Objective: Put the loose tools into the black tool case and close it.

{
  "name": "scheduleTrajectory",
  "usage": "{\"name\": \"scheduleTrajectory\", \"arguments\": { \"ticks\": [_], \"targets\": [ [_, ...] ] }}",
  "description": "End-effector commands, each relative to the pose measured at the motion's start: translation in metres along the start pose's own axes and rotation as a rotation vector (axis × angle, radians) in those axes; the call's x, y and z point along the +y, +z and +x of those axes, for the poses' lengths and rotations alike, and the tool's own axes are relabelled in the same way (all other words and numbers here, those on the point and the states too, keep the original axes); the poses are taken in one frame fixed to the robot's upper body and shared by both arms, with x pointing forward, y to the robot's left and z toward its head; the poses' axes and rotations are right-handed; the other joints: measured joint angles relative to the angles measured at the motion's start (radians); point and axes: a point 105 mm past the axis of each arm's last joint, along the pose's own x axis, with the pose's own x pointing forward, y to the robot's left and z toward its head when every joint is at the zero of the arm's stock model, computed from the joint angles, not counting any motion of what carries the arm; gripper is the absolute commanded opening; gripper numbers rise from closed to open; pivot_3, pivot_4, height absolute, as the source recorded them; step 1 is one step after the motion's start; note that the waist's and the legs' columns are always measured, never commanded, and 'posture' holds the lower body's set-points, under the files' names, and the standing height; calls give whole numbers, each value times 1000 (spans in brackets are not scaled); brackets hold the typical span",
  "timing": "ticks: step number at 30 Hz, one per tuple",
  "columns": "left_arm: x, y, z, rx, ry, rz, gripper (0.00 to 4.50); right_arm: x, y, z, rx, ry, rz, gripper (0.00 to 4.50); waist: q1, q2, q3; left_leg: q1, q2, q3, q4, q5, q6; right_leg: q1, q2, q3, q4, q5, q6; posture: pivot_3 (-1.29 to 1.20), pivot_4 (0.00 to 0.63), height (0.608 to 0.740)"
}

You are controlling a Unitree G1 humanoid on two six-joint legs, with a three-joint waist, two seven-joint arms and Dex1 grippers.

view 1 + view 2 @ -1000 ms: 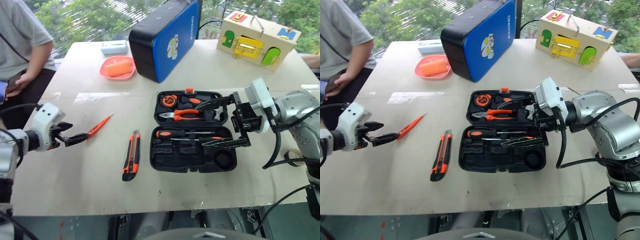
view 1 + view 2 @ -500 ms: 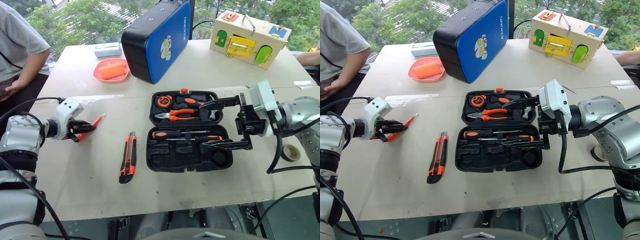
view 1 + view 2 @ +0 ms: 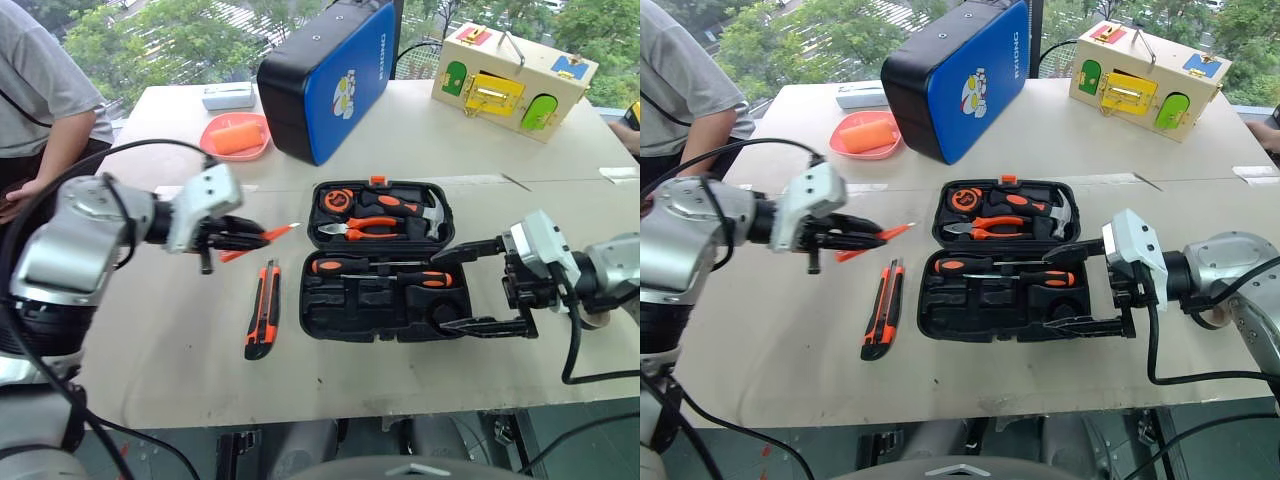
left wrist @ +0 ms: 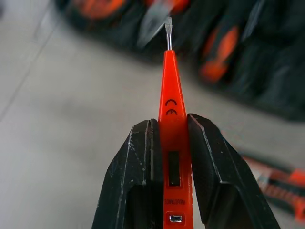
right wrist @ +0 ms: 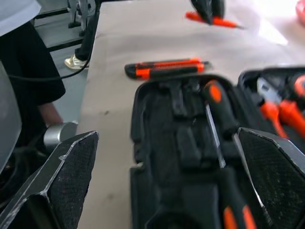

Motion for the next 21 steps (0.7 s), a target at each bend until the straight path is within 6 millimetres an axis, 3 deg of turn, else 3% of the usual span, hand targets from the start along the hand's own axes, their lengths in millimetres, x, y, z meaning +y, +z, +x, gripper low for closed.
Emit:
{"name": "scheduleTrajectory", "arguments": {
  "ticks": [1, 6, 12, 21],
  "targets": [
    [-20, 17, 23, -6, -143, 72, 532, 4, 6, -2, 12, -39, -65, 4500, -3, 0, 0, 0, 0, 0, 0, 0, 0, 0, 0, 0, 0, 0, 0, 0, 150, 735],
    [-34, 20, 52, 27, -278, 118, 532, 5, 6, 1, 8, -90, -69, 4500, -5, 0, 0, 0, 0, 1, 0, 0, 0, -1, 2, 1, 0, 0, 0, 0, 150, 735],
    [-42, 16, 66, 56, -357, 94, 532, 7, 8, 3, -5, -124, -67, 4500, -2, 0, 0, 0, 0, 1, 0, 0, 0, 0, 2, 1, 0, 0, 0, 0, 150, 735],
    [-34, 14, 91, 67, -340, 115, 532, 7, 12, 6, -35, -154, -56, 4500, 0, 0, 0, 0, 0, 0, 1, 0, 0, 1, 2, 0, 0, 0, 0, 0, 150, 735]
  ]
}}
